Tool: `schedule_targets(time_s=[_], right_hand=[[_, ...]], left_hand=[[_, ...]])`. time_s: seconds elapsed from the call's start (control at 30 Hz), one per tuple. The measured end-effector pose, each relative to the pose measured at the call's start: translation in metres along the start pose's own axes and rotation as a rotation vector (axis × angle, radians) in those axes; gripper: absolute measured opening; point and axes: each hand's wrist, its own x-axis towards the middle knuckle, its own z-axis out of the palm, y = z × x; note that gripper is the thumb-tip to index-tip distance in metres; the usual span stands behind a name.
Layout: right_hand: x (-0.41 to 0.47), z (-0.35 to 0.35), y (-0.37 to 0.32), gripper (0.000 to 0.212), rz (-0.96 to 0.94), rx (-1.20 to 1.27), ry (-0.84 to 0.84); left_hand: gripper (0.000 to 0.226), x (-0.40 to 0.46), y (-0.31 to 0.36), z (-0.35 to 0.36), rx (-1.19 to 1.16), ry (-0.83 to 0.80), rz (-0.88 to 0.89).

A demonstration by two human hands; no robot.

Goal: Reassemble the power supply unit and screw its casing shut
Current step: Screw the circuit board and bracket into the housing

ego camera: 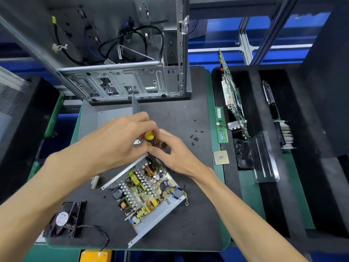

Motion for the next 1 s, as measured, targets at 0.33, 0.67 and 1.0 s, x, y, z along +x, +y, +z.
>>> schedule_targets(time_s=[0.33,0.67,1.0], right_hand=[[0.002,-0.009,-0.008,0.022,-0.152,-0.014,0.006],[0.005,-0.010,-0.008,0.017,-0.151,-0.073,0.030],[0.003,-0.009,-0.015,0.042,-0.115,-0.072,0.027]], left_hand=[[0.008,0.001,0.015,0.001,0.045,-0.088,-0.046],[0.010,-0.002,0.025,-0.004,0.134,-0.144,-0.101],[0.011,-0.007,0.029,-0.003,0.061,-0.137,-0.088]])
